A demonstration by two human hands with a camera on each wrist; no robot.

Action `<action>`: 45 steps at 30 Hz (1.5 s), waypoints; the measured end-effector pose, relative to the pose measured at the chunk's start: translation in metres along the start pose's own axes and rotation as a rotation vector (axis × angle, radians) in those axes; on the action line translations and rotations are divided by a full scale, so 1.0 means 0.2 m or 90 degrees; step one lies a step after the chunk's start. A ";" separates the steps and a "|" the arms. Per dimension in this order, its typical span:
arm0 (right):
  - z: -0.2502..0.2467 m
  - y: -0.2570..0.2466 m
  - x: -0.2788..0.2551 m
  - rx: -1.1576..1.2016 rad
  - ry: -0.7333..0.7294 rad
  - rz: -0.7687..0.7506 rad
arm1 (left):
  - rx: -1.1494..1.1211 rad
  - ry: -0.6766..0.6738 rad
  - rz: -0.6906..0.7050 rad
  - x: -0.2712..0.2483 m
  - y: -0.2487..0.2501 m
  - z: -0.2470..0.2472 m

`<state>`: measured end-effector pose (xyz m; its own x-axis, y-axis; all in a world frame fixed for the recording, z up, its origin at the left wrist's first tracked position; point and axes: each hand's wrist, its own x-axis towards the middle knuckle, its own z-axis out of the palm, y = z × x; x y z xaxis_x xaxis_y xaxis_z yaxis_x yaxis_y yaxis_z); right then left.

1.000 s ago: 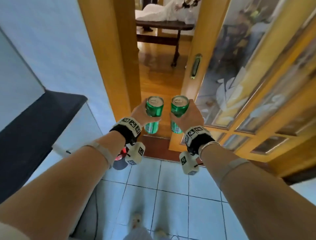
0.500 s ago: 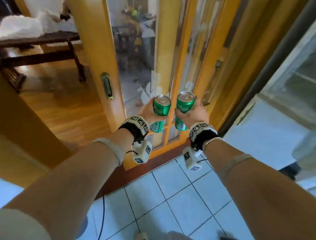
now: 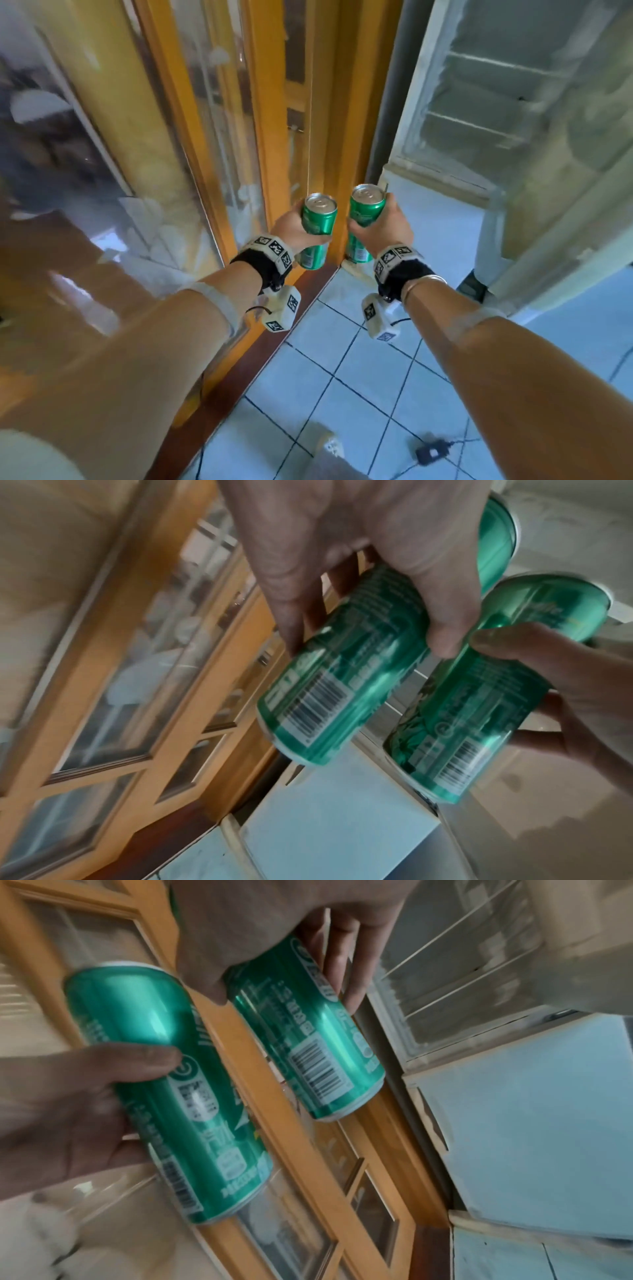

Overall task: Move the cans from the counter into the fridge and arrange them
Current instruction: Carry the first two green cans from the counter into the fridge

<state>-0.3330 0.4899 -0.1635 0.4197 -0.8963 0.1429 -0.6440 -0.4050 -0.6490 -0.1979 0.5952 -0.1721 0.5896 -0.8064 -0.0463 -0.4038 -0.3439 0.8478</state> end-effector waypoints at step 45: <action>-0.91 0.82 2.82 0.023 0.363 0.175 | -0.072 -0.368 0.244 2.97 1.42 1.35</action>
<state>-0.3188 -0.1157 -0.0535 -0.1713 -0.9256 0.3374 -0.6541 -0.1493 -0.7415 -0.1504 -0.1113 -0.1013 -0.0582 -0.9981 0.0197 -0.4154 0.0421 0.9087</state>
